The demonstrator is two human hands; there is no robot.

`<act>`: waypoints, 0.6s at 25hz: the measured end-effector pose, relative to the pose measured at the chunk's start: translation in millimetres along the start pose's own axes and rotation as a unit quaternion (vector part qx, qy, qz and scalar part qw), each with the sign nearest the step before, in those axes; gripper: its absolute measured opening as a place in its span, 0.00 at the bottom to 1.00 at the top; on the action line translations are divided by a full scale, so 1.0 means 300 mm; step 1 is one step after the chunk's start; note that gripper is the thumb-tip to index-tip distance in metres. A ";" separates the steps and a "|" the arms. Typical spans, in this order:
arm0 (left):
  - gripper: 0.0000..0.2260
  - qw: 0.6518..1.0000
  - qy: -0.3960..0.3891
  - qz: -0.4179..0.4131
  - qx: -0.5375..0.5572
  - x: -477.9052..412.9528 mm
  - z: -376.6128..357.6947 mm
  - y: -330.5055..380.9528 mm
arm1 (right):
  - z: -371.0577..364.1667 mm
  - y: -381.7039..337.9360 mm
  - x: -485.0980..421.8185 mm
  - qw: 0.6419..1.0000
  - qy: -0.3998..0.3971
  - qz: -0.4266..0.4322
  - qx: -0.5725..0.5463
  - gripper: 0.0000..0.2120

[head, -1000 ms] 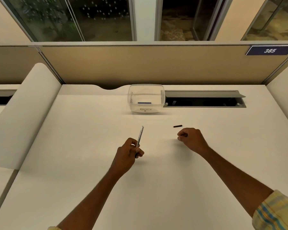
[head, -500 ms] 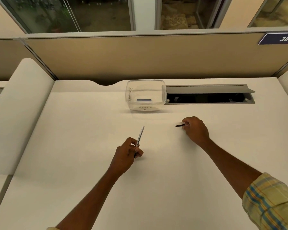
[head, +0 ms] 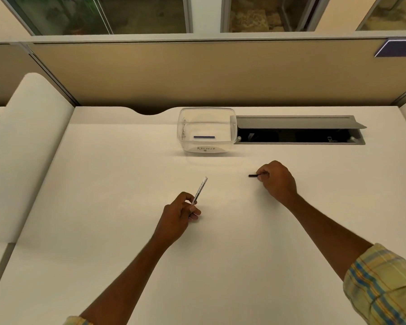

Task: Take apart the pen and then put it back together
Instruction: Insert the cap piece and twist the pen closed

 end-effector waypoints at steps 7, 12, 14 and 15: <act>0.10 0.996 0.047 -0.051 -0.059 0.050 0.075 0.052 | 0.012 -0.087 0.103 0.997 -0.033 -0.001 -0.074 0.08; 0.11 0.993 0.067 -0.058 -0.077 0.093 0.116 0.055 | -0.003 -0.181 0.218 0.984 -0.077 0.002 -0.159 0.05; 0.12 0.993 0.072 -0.061 -0.075 0.115 0.126 0.057 | -0.004 -0.225 0.258 0.979 -0.084 0.005 -0.184 0.06; 0.12 0.992 0.075 -0.064 -0.075 0.127 0.130 0.057 | -0.004 -0.245 0.279 0.977 -0.087 0.008 -0.192 0.06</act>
Point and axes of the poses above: each hand's wrist, its own x-axis away from the middle knuckle, its own z-axis out of the back of the hand, y = z × x, the point moved 9 cm from there along -x, towards the middle knuckle, and after that the axes turned 6 degrees about -x, right-handed, at the moved point
